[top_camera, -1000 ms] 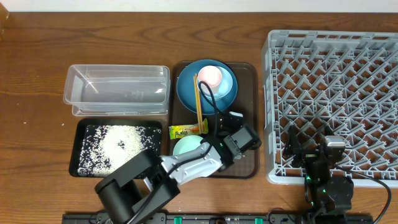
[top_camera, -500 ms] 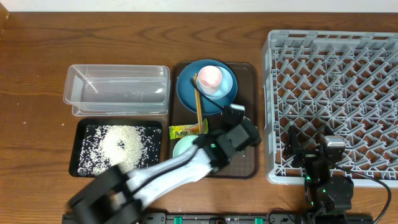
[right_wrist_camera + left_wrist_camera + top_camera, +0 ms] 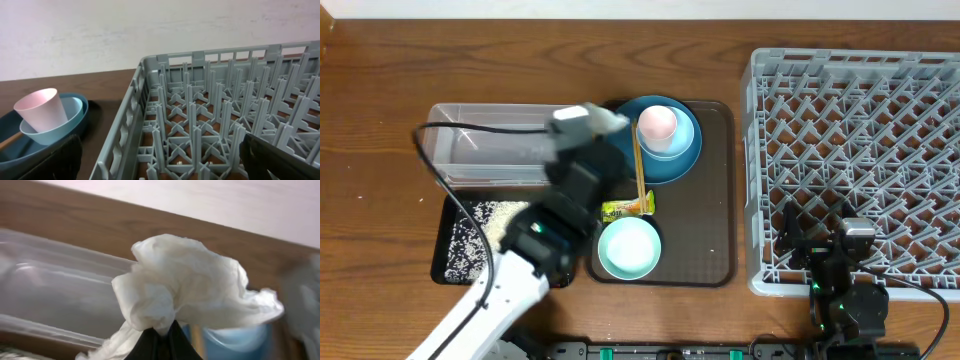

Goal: Sort waste into correct bins and load items into the dishwasher rack
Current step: 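Carry the tissue left and drop it into the clear plastic bin, then move the left gripper to the yellow pandan snack wrapper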

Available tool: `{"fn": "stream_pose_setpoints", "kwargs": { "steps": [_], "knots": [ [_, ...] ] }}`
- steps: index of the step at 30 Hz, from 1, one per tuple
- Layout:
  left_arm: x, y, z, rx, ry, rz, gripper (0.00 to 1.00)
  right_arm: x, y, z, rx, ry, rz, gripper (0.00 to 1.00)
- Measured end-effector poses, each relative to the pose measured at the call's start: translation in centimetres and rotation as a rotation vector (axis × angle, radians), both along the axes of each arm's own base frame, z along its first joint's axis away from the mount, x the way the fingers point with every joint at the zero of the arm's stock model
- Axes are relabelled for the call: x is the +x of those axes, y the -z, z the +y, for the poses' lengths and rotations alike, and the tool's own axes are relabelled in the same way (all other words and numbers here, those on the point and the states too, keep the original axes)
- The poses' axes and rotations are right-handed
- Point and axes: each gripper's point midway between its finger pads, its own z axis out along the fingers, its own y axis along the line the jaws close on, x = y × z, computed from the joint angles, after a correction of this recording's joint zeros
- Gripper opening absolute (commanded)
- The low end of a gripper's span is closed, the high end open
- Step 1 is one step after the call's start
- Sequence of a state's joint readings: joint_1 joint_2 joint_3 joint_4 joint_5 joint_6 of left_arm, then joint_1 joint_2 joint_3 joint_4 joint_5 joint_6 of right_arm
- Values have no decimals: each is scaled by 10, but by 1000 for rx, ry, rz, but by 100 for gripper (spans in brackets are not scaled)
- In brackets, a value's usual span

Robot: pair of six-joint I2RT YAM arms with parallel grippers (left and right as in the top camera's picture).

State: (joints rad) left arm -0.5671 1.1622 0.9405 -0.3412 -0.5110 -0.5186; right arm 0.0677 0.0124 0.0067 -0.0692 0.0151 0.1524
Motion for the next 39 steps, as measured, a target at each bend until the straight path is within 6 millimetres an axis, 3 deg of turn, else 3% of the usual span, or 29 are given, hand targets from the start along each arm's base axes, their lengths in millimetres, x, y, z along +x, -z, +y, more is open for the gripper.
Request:
{"fn": "stream_pose_setpoints", "kwargs": {
  "steps": [5,9,10,11,12,18,21,23,28,31,34,39],
  "knots": [
    [28,29,48,-1,-139,69,7,0,0,0,0,0,0,99],
    [49,69,73,-17,-197,156,10,0,0,0,0,0,0,99],
    [53,79,78,-23,-206,177,17,0,0,0,0,0,0,99],
    [56,87,81,-27,-211,194,34,0,0,0,0,0,0,99],
    [58,95,84,-29,-208,214,44,0,0,0,0,0,0,99],
    [62,99,83,-65,-191,223,72,0,0,0,0,0,0,99],
    [58,90,79,-77,-173,213,75,0,0,0,0,0,0,99],
    [49,80,74,-88,-151,214,73,0,0,0,0,0,0,99],
    [-1,65,51,-127,-46,303,39,0,0,0,0,0,0,99],
    [-39,74,45,-124,-18,428,7,0,0,0,0,0,0,99],
    [-72,93,45,-100,-21,580,6,0,0,0,0,0,1,99],
    [-88,113,29,-115,32,678,7,0,0,0,0,0,1,99]
  ]
}}
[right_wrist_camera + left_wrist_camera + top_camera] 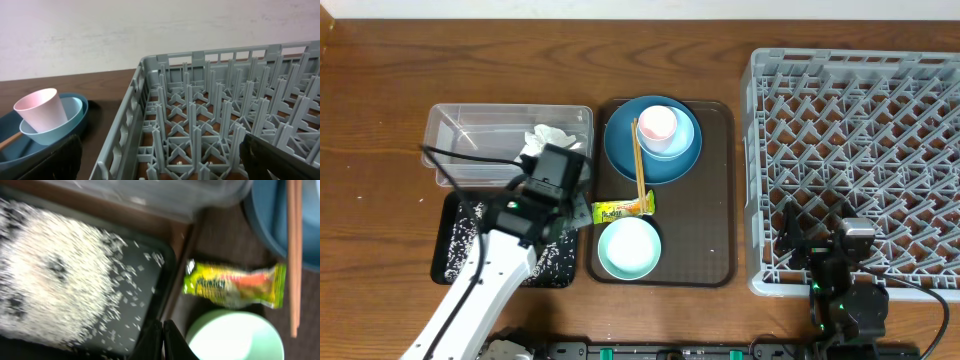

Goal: Sort waste into correct bins and load items into the dishwasher rack
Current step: 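Move the left gripper to the yellow pandan snack wrapper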

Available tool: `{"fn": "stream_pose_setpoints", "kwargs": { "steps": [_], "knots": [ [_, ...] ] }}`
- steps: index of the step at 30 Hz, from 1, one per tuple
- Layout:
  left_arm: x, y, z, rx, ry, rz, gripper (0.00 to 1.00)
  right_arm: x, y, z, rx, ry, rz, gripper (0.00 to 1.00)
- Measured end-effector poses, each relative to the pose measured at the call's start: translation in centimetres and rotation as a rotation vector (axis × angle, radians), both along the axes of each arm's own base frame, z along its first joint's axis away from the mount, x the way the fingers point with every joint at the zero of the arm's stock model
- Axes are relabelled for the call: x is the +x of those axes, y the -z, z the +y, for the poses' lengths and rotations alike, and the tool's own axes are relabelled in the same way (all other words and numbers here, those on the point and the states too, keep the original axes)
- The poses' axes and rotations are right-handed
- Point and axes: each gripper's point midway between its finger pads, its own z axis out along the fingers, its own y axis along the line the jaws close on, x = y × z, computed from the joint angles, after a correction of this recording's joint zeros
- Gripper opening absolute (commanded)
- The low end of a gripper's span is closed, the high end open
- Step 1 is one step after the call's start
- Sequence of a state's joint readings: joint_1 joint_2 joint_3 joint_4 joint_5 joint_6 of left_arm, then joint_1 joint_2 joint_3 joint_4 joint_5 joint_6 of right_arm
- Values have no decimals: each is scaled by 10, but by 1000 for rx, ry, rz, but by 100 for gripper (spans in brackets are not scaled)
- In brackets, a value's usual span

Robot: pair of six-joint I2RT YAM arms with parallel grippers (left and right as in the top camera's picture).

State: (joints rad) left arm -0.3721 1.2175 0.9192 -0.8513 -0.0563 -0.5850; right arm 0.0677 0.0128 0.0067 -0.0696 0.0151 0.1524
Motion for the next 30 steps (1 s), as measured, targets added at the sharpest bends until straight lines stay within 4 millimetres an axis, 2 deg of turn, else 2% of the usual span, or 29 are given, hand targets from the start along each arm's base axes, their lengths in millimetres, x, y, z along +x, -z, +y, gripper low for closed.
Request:
{"fn": "stream_pose_setpoints", "kwargs": {
  "steps": [5,9,17,21,25,28,30],
  "knots": [
    [-13,27,-21,-13,65,101,9,0,0,0,0,0,0,99],
    [-13,45,-35,-3,104,149,9,0,0,0,0,0,0,99],
    [-22,78,-46,38,147,260,10,0,0,0,0,0,0,99],
    [-26,84,-53,19,164,285,10,0,0,0,0,0,0,99],
    [-25,81,-78,-103,226,280,10,0,0,0,0,0,0,99],
    [-25,77,-99,-207,294,276,17,0,0,0,0,0,0,99],
    [-24,74,-107,-243,323,270,29,0,0,0,0,0,0,99]
  ]
}}
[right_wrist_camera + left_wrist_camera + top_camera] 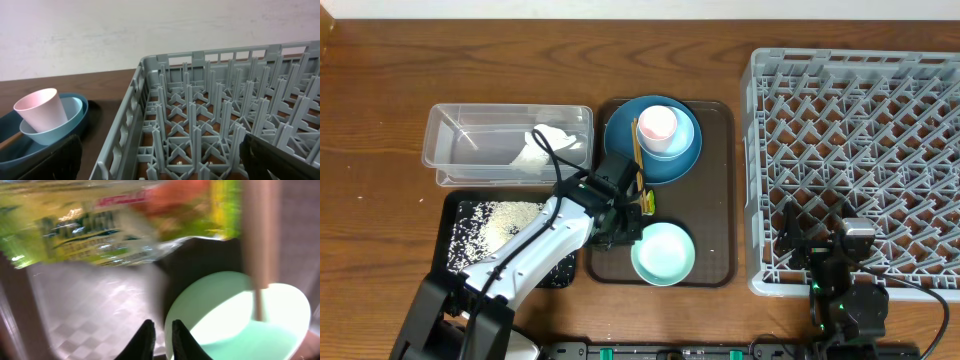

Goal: Sort waste into correct bins and load items into the dishwasher rack
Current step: 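Move the left gripper to the yellow pandan snack wrapper, then grasp the yellow snack wrapper with the left gripper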

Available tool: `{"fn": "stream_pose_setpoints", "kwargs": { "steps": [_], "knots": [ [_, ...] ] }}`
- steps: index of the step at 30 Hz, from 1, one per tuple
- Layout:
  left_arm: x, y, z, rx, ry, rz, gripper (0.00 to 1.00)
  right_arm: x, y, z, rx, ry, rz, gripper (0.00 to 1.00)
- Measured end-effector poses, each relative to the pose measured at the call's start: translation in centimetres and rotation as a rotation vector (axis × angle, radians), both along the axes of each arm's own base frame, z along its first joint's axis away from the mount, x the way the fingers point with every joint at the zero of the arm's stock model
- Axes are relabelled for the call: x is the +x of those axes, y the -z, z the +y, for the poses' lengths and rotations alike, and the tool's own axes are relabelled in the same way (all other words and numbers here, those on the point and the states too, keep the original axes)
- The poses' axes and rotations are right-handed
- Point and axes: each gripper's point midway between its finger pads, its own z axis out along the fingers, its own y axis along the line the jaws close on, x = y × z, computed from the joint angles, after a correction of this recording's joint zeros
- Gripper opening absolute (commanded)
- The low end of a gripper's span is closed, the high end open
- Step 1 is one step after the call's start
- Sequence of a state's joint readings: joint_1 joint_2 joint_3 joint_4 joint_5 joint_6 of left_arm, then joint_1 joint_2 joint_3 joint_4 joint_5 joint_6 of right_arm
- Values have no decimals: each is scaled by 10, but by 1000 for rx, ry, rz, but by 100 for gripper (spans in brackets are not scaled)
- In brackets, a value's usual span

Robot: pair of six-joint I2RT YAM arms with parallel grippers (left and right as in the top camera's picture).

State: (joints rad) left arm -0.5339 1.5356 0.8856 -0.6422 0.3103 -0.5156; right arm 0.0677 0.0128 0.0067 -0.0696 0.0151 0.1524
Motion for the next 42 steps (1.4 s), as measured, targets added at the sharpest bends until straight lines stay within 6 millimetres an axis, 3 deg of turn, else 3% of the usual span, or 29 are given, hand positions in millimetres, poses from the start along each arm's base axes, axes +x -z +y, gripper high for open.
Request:
{"fn": "stream_pose_setpoints", "kwargs": {
  "steps": [6,10,12,15,19,29,36,42],
  "knots": [
    [6,1,5,32,30,-42,47,0,0,0,0,0,0,99],
    [17,3,21,135,80,-121,52,0,0,0,0,0,0,99],
    [24,2,29,186,129,-174,53,0,0,0,0,0,0,99],
    [35,-1,34,244,246,-251,67,0,0,0,0,0,0,99],
    [44,-3,36,290,406,-324,76,0,0,0,0,0,0,99],
    [57,-7,34,352,724,-442,81,0,0,0,0,0,0,99],
    [57,-6,34,373,854,-463,75,0,0,0,0,0,0,99],
    [53,17,37,385,914,-393,75,0,0,0,0,0,0,99]
  ]
}}
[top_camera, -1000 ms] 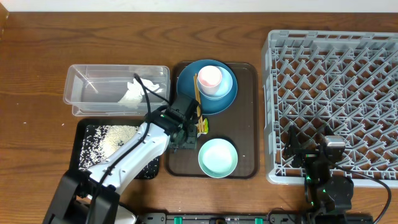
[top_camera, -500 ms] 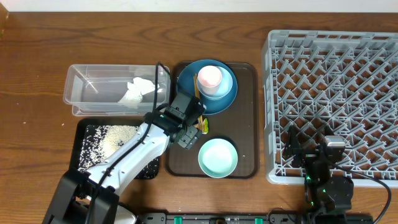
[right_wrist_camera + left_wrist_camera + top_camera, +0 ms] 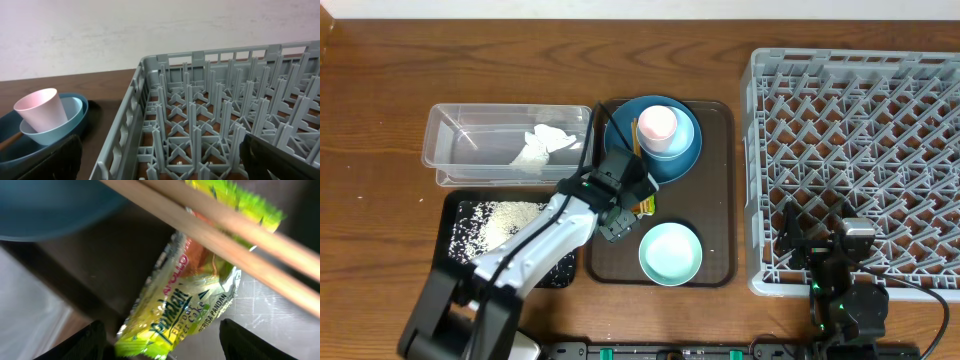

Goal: Sort waste into correct bins and load items into the dishwasher rack
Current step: 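Grasp the yellow snack wrapper with the left gripper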

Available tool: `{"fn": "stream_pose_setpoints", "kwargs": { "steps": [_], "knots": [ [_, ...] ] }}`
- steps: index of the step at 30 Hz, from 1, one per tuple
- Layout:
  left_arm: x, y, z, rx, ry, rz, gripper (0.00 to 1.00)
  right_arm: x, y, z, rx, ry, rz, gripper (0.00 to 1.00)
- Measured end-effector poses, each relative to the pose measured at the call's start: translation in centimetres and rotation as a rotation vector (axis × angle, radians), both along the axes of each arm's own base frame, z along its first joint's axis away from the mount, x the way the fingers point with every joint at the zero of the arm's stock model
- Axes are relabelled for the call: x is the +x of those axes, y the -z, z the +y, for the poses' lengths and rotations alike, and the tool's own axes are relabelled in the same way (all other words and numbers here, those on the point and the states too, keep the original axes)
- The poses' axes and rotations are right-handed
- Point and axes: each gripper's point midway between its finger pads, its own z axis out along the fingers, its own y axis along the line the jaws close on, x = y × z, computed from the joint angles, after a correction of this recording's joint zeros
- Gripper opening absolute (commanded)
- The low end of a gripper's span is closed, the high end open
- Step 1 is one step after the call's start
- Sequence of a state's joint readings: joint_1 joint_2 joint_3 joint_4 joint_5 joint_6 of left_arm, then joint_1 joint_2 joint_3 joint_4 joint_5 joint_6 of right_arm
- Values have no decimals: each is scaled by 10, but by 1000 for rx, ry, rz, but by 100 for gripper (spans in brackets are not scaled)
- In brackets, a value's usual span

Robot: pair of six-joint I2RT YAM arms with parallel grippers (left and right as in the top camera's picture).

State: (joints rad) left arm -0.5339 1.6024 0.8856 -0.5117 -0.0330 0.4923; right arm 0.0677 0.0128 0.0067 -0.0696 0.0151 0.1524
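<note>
A yellow-green snack wrapper (image 3: 186, 299) lies on the brown tray (image 3: 712, 200) under two wooden chopsticks (image 3: 220, 236) that lean off the blue plate (image 3: 620, 135). My left gripper (image 3: 165, 347) is open right over the wrapper, one finger on each side of its near end. A pink cup (image 3: 657, 123) stands in a light blue bowl on the plate. A mint bowl (image 3: 670, 253) sits at the tray's front. My right gripper (image 3: 165, 165) is open and idle at the near edge of the grey dishwasher rack (image 3: 855, 150).
A clear bin (image 3: 470, 150) at the back left holds a crumpled white tissue (image 3: 542, 145). In front of it lies a black tray (image 3: 460, 250) strewn with rice. The wooden table shows on all sides.
My left gripper was shut beside the wrapper and the mint bowl; now it is open, astride the wrapper's end. The bowl lies slightly further right. The right arm has not moved.
My left gripper was shut on the white tissue over the clear bin. Then the tissue lay in the bin and the gripper was shut and empty near the wrapper. Then it was at the wrapper with the mint bowl shifted right. Now it is open over the wrapper.
</note>
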Motion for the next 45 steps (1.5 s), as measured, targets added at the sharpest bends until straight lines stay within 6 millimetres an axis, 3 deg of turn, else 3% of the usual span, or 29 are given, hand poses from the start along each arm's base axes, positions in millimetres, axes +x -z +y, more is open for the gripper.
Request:
{"fn": "stream_pose_setpoints", "kwargs": {
  "steps": [5,10,14,21,25,30,33,39,45],
  "knots": [
    [-6,20,3,37,7,61,73,0,0,0,0,0,0,99],
    [-7,20,3,38,10,66,64,0,0,0,0,0,0,99],
    [-11,21,6,45,-1,81,31,0,0,0,0,0,0,99],
    [-20,23,11,67,2,119,6,0,0,0,0,0,0,99],
    [-25,23,12,68,7,141,6,0,0,0,0,0,0,99],
    [-45,18,11,45,17,224,6,0,0,0,0,0,0,99],
    [-47,2,8,3,18,203,6,0,0,0,0,0,0,99],
    [-27,-56,-1,-130,-47,-13,6,0,0,0,0,0,0,99],
    [5,-114,20,-148,-219,-308,7,0,0,0,0,0,0,99]
  ]
}}
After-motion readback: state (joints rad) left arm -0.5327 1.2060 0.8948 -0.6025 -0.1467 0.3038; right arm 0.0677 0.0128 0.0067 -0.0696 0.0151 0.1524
